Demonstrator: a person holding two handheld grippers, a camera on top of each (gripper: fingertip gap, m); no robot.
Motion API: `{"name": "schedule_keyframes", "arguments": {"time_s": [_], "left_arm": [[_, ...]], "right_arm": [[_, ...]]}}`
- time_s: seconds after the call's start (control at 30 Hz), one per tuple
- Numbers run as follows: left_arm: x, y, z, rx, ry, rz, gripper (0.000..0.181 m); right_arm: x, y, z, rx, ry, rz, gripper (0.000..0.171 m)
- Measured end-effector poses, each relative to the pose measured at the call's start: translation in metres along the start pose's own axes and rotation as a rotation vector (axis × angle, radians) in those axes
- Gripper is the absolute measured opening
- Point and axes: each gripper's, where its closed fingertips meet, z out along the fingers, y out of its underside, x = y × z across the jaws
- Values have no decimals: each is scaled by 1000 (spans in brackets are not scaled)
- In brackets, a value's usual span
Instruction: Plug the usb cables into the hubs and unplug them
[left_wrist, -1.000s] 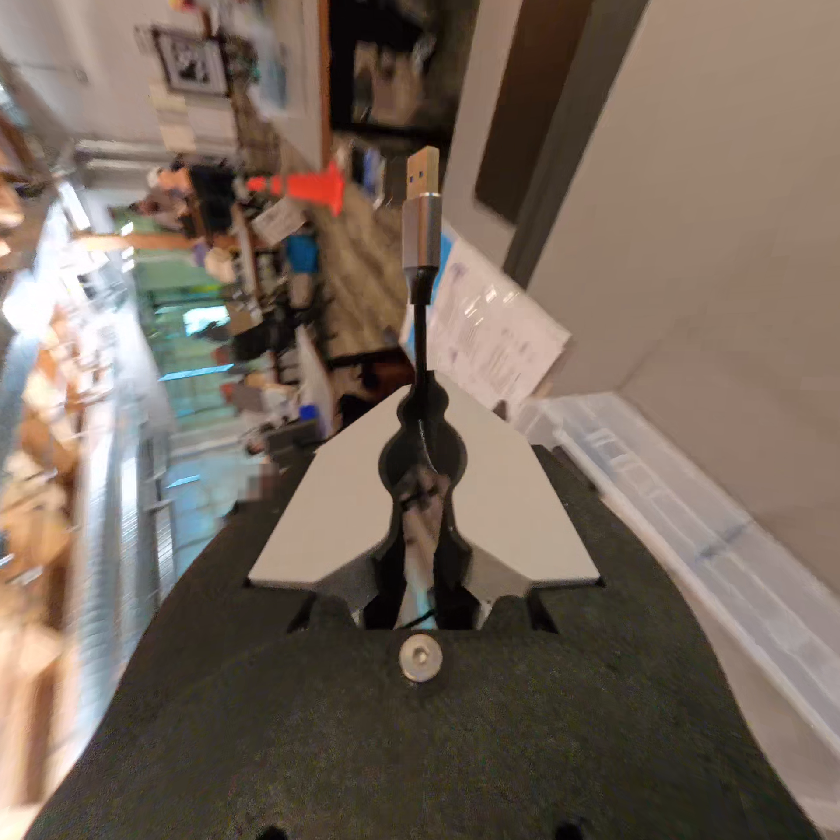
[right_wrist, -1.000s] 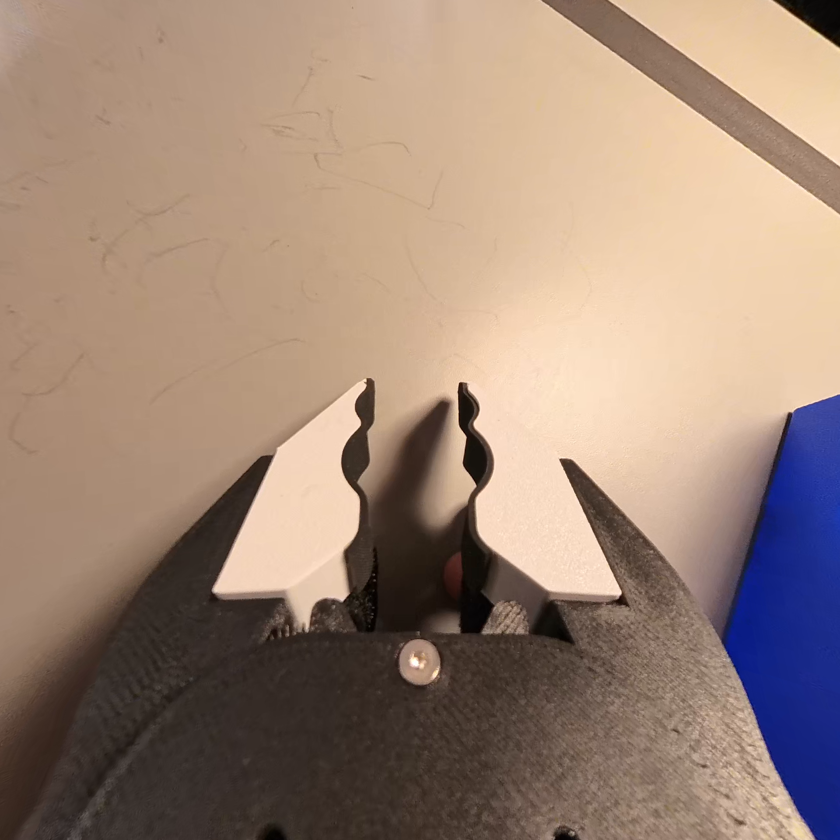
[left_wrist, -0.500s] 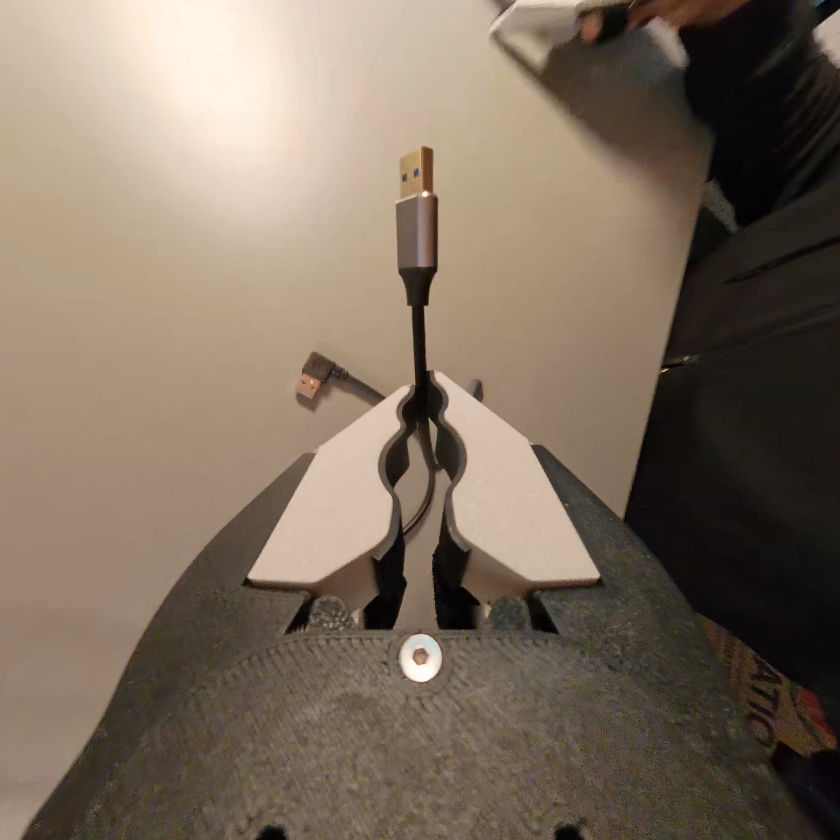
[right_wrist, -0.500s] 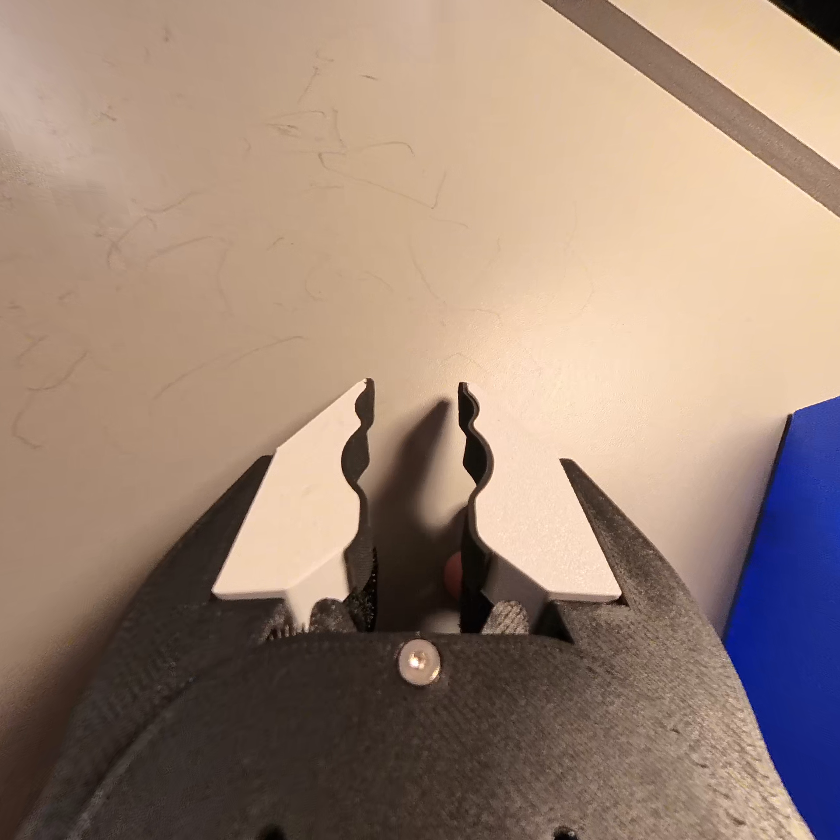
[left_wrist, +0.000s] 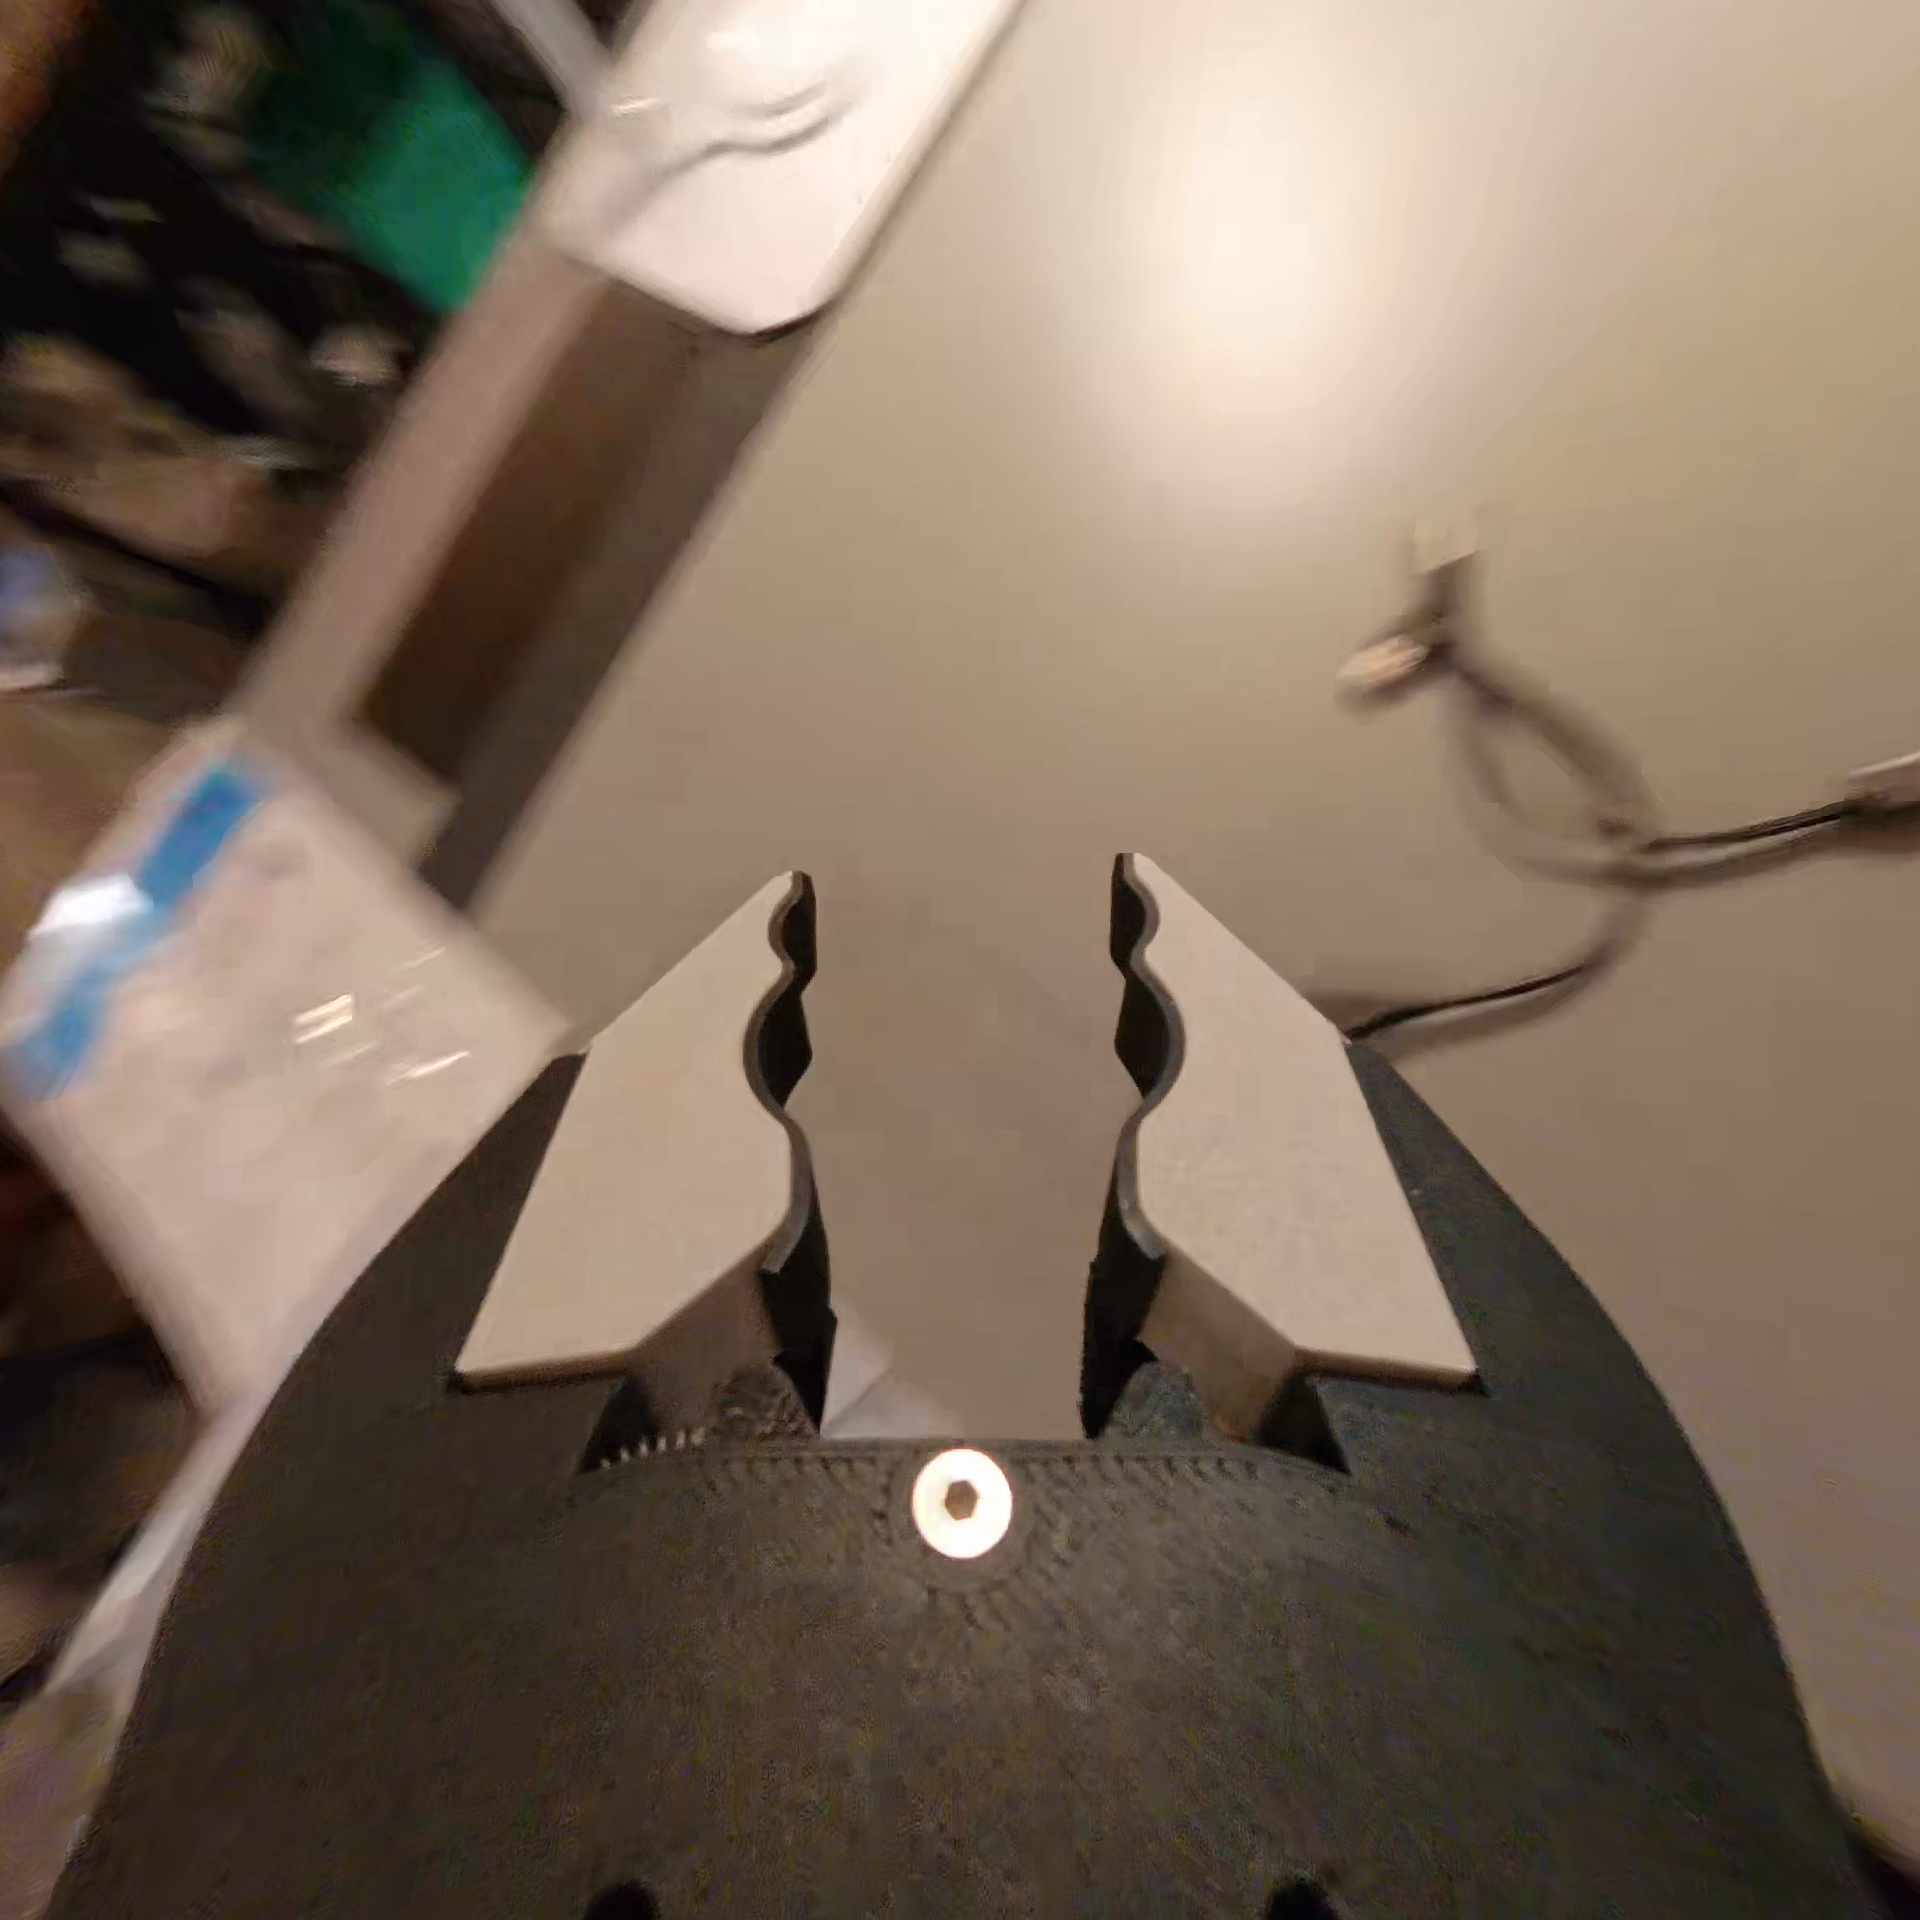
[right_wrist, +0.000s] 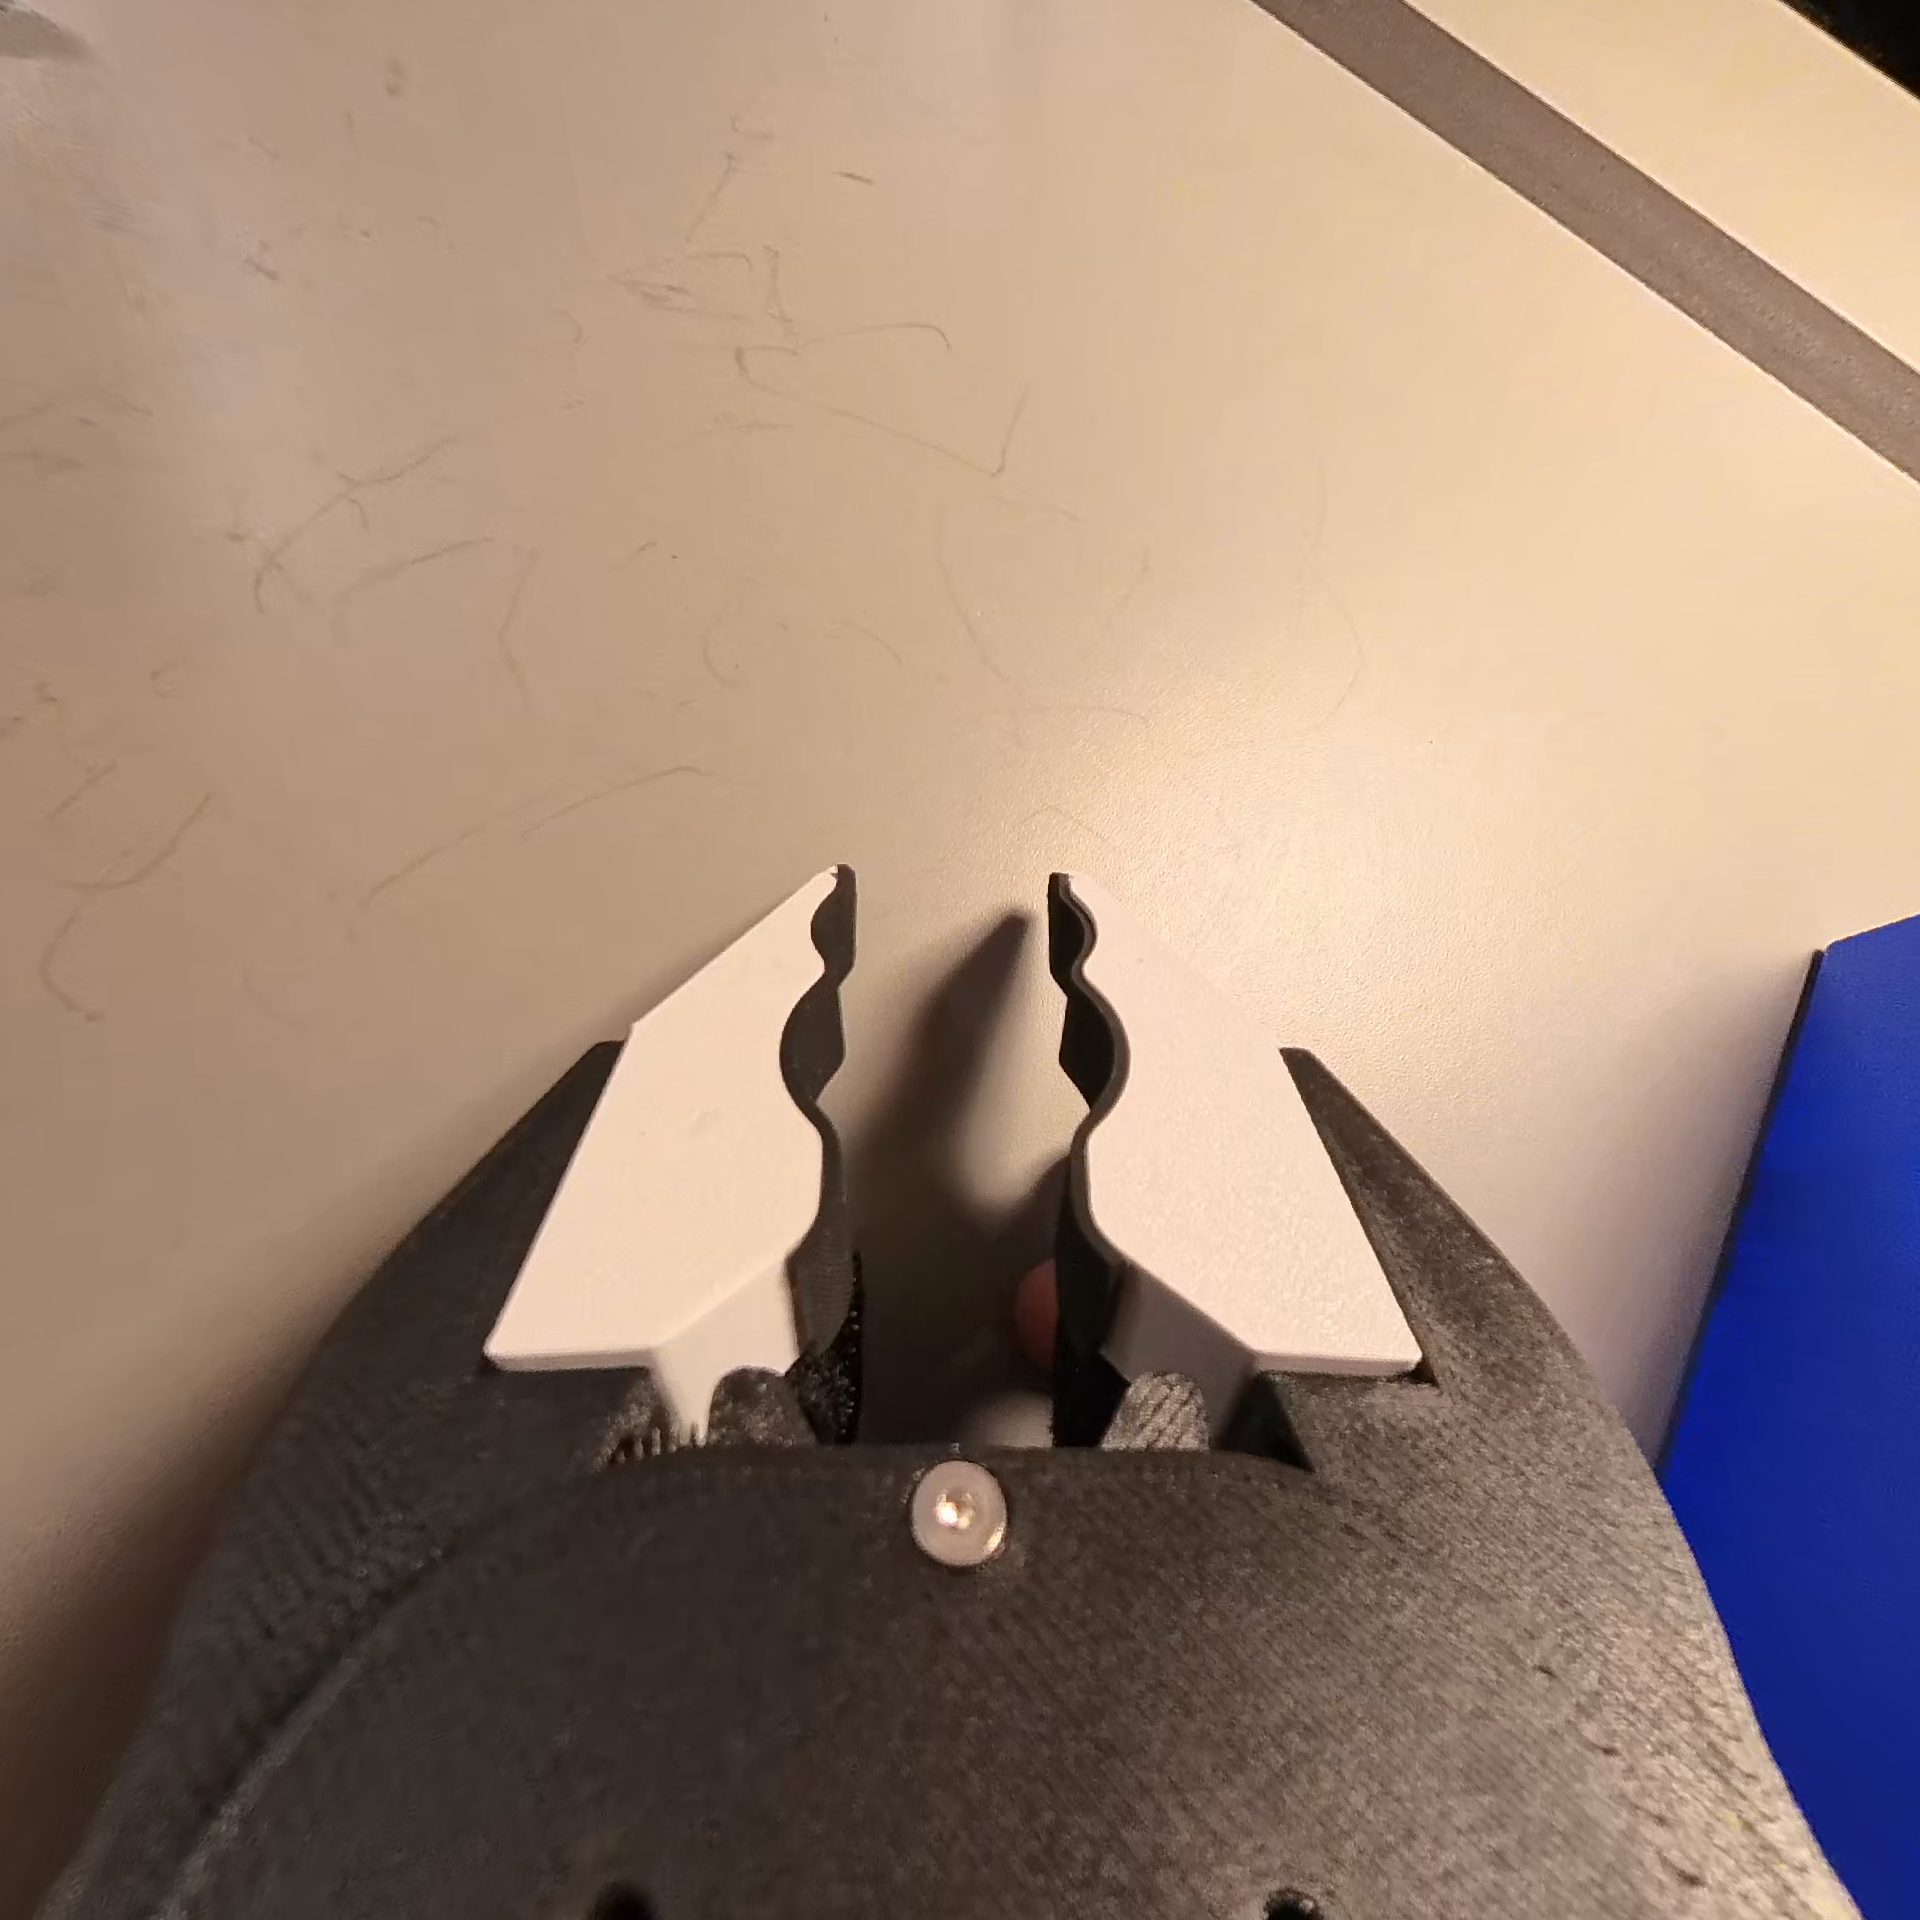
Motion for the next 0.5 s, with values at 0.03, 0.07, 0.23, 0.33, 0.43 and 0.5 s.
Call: {"name": "schedule_keyframes", "arguments": {"time_s": [0.03, 0.07, 0.23, 0.33, 0.43, 0.5], "left_arm": [[-35, 18, -13, -34, -115, 28, 60], [-67, 40, -25, -89, -205, 38, 60], [-141, 168, -35, -462, -222, -62, 66], [-152, 206, -19, -553, -156, -148, 74], [-161, 222, 0, -570, -99, -191, 82], [-167, 236, 9, -626, -64, -160, 88]], "right_arm": [[0, 0, 0, 0, 0, 0, 38], [0, 0, 0, 0, 0, 0, 38], [1, 0, 1, -2, 1, 4, 38], [1, 0, 1, -3, 2, 8, 38], [1, 0, 1, -4, 2, 7, 38], [1, 0, 2, -4, 0, 10, 38]]}}
